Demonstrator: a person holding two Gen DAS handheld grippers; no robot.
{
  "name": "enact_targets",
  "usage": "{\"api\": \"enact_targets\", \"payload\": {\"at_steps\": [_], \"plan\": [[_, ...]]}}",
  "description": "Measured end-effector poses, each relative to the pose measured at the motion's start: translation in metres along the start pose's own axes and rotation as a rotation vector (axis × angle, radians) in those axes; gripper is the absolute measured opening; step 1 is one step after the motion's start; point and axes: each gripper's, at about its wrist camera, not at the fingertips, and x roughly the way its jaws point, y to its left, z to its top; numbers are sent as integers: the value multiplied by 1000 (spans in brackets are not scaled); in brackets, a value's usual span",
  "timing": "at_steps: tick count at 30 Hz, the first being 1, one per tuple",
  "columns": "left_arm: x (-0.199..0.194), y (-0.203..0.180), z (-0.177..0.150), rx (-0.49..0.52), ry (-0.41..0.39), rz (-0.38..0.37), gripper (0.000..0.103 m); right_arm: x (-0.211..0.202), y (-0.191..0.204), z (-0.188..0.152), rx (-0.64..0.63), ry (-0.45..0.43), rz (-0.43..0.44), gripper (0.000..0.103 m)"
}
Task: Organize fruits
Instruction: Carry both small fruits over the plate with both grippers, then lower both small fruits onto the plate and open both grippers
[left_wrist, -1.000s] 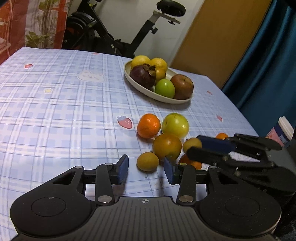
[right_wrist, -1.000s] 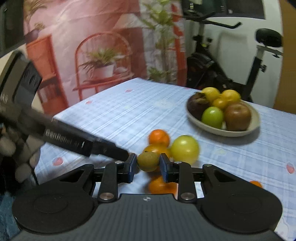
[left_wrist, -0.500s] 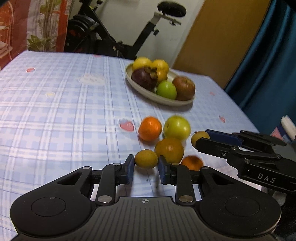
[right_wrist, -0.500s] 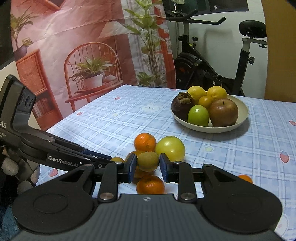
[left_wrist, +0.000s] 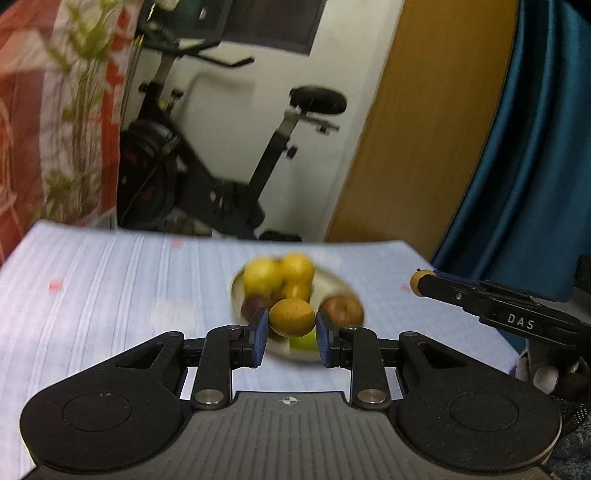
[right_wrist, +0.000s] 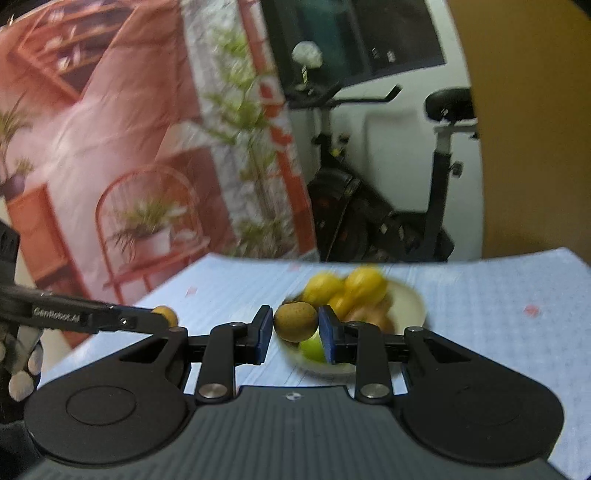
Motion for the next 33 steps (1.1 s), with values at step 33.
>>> {"api": "enact_targets", "payload": {"at_steps": [33], "plan": [[175,-12,21,102,244,-5,41,170,-101,10,193,296,-88,35]]}}
